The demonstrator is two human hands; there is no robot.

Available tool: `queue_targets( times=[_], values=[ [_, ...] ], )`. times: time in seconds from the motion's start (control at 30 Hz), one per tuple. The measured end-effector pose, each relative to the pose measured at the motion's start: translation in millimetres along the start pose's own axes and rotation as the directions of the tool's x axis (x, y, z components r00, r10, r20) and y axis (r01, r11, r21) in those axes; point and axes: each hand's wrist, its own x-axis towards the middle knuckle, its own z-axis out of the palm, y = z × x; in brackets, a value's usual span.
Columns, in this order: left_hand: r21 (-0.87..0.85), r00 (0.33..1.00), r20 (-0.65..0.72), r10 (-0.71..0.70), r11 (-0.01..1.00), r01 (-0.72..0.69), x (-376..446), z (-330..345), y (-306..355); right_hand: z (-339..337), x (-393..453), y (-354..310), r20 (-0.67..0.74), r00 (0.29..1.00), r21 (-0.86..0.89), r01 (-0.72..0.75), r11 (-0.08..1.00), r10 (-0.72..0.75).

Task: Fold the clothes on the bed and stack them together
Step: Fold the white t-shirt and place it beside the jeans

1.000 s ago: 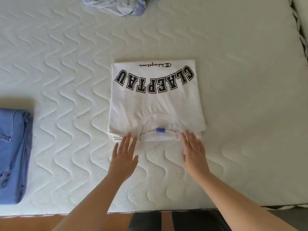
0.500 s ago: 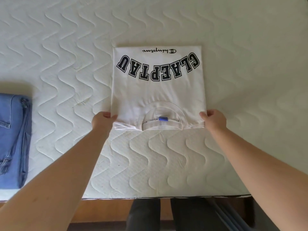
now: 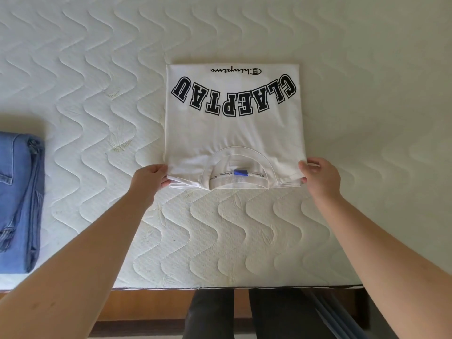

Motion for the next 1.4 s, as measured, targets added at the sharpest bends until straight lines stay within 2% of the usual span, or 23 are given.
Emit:
queue_targets(
  times=[0.1,0.2,0.27,0.3,0.4,0.57,0.67,0.8,0.93,1.1,1.17,1.3,1.4],
  values=[
    [0.033,1.000,0.015,0.026,0.999,-0.026,4,4,7,9,5,5,0.072,0.993,0.100,-0.104,0.990,0.097],
    [0.190,0.998,-0.010,0.061,0.980,-0.058,7,11,13,16,10,8,0.132,0.975,0.170,-0.198,0.965,0.177],
    [0.256,0.998,-0.003,0.068,0.964,-0.065,9,15,15,17,12,7,0.123,0.975,0.162,-0.201,0.966,0.183],
    [0.260,0.998,-0.006,0.063,0.964,-0.059,9,17,15,17,12,7,0.104,0.981,0.121,-0.177,0.977,0.165],
    [0.317,0.993,-0.067,0.092,0.946,-0.067,7,20,17,16,11,12,0.052,0.997,-0.143,-0.046,0.989,0.054],
    [0.400,0.983,-0.133,0.123,0.915,-0.060,5,17,10,16,8,16,-0.033,0.996,-0.133,-0.082,0.988,0.078],
    [0.473,0.979,-0.120,0.165,0.877,-0.089,6,18,14,16,12,13,0.001,0.997,-0.221,-0.072,0.973,0.074],
    [0.608,0.974,-0.065,0.218,0.783,-0.134,8,24,20,17,15,7,0.136,0.989,-0.251,-0.018,0.968,0.054],
    [0.532,0.977,-0.073,0.201,0.836,-0.132,7,27,19,15,16,5,0.176,0.981,-0.284,-0.032,0.958,0.084],
    [0.282,0.994,-0.024,0.109,0.954,-0.098,-1,26,16,5,17,8,0.085,0.995,-0.143,-0.032,0.989,0.045],
    [0.260,0.997,0.006,0.074,0.963,-0.073,-11,30,3,-3,18,14,0.045,0.997,-0.132,-0.058,0.990,0.065],
    [0.159,0.999,0.037,-0.013,0.987,0.007,-22,39,-19,-8,18,23,0.126,0.973,-0.134,-0.178,0.975,0.195],
    [0.175,0.998,0.046,-0.031,0.984,0.022,-20,41,-18,-7,19,22,0.138,0.978,-0.129,-0.140,0.982,0.158]
  ],
)
